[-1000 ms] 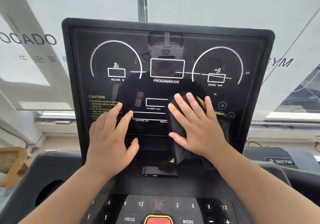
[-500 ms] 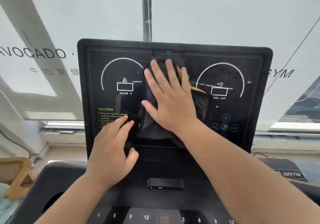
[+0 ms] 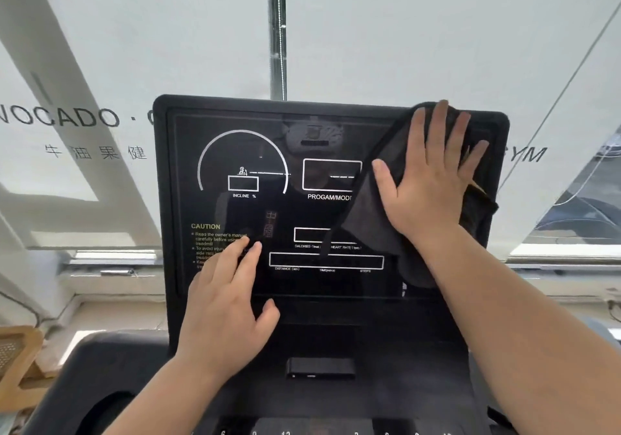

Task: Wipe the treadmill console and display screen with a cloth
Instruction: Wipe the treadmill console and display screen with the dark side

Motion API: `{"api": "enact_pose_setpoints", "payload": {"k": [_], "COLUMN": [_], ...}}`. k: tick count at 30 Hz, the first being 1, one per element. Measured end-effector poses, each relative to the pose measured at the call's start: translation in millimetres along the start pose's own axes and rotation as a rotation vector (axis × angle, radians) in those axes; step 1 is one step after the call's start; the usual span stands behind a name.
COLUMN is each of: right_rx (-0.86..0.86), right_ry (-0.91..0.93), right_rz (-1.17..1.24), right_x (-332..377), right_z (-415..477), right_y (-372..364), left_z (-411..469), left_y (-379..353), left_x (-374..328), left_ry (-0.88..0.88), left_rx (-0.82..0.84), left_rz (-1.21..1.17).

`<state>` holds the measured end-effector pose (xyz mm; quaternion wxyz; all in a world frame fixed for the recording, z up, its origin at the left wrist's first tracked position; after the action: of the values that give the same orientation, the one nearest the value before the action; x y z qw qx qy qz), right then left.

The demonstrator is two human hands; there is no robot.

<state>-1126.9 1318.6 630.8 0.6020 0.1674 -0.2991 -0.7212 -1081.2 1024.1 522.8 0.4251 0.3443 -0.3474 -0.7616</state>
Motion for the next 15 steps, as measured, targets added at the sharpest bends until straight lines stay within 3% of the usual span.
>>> {"api": "enact_pose_setpoints", "payload": {"k": [3,8,12,15], "right_rx": [0.006,0.022,0.031,-0.013], "right_ry": [0.039,0.471,0.712,0.614], "right_rz": [0.023,0.022,0.003,-0.049], "right_x": [54,124,95,27], "right_z": [7,-41,-78,-61], "right_y": [-3,-15,-23,-14], "left_z": [-1,0,2,3], "left_y": [2,5,6,2], "left_x": [0,3,-5,-22], "left_ry": [0.004,0.021,0.021,-0.048], "left_rx": [0.011,-0.013,-0.061,-0.066], "left_rz": [-0.006,-0.017,-0.015,-0.017]}}
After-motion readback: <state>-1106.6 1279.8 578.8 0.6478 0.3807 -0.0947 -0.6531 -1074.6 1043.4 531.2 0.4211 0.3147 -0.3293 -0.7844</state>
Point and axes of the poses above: each hand's wrist, its own z-axis towards the middle knuckle, its own y-axis out of the back of the hand, x = y × z, the point moved 8 cm from there along z, towards the middle knuckle, and after that the axes turned 8 degrees about -x, right-handed, at the moved point
